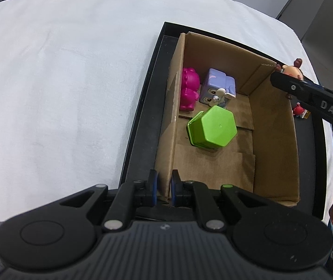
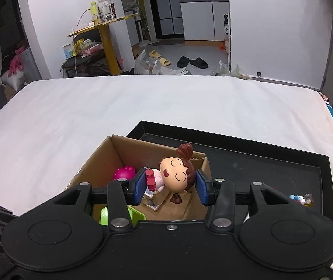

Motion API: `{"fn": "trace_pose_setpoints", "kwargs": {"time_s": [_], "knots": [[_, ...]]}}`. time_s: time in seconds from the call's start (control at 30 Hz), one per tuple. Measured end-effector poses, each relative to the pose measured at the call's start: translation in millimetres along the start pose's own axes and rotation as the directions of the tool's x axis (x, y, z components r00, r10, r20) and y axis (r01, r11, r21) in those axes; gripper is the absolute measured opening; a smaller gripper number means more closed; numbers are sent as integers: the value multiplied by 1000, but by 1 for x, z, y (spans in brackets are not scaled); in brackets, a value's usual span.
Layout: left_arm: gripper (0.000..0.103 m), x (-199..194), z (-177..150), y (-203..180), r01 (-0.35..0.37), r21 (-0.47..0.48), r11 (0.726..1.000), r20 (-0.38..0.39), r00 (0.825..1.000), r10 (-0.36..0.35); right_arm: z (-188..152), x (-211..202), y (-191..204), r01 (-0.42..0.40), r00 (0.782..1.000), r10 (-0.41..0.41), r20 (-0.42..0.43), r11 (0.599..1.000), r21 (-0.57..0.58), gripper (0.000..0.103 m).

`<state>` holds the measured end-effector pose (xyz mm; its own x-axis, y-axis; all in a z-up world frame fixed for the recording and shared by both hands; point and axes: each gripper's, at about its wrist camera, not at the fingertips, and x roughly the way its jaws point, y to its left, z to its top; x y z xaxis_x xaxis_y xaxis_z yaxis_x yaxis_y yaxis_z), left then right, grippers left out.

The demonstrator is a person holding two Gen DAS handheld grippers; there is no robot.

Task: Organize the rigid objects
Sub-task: 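Open the right gripper to drop the doll into the box, then move the right gripper to the white charger and close on it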

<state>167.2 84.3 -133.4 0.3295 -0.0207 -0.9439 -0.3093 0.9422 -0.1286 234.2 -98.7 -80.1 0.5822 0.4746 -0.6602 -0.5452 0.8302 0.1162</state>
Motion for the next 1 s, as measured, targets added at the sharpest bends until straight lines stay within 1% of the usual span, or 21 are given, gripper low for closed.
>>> {"fn": "trace_pose_setpoints", "kwargs": {"time_s": [0.1, 0.13, 0.27, 0.43, 0.5, 0.57, 0.67, 0.77, 0.9, 1.0], "knots": [[10, 0, 0, -1, -5, 2, 1000, 1, 1000, 5, 0, 2, -1, 9, 1000, -9, -9, 1000, 0, 46], [10, 0, 0, -1, -5, 0, 1000, 1, 1000, 5, 0, 2, -2, 8, 1000, -8, -12, 1000, 3, 49], [10, 0, 0, 0, -5, -5, 1000, 2, 1000, 5, 5, -7, -8, 3, 1000, -3, -1, 999, 40, 49], [10, 0, -1, 1, -1, -8, 1000, 3, 1000, 1, 7, -18, -23, 4, 1000, -2, -21, 995, 99, 50], [10, 0, 0, 1, -1, -10, 1000, 4, 1000, 1, 8, -24, -30, -1, 999, 6, -36, 991, 135, 54], [10, -1, -1, 1, 0, -12, 1000, 5, 1000, 0, 8, -29, -35, -2, 999, 10, -46, 986, 166, 65], [11, -1, -1, 2, 3, -16, 1000, 8, 1000, -3, 6, -37, -39, 19, 999, -13, -38, 985, 171, 75], [11, -1, -1, 3, 2, -19, 1000, 9, 1000, -2, 4, -43, -43, 43, 999, -37, -41, 983, 176, 79], [11, -2, 0, 1, -4, -22, 1000, 10, 1000, 4, 3, -47, -58, 50, 997, -36, -63, 968, 244, 79], [11, -3, -1, 0, -6, -23, 1000, 12, 1000, 6, 2, -50, -71, 40, 997, -21, -71, 956, 290, 80]]}}
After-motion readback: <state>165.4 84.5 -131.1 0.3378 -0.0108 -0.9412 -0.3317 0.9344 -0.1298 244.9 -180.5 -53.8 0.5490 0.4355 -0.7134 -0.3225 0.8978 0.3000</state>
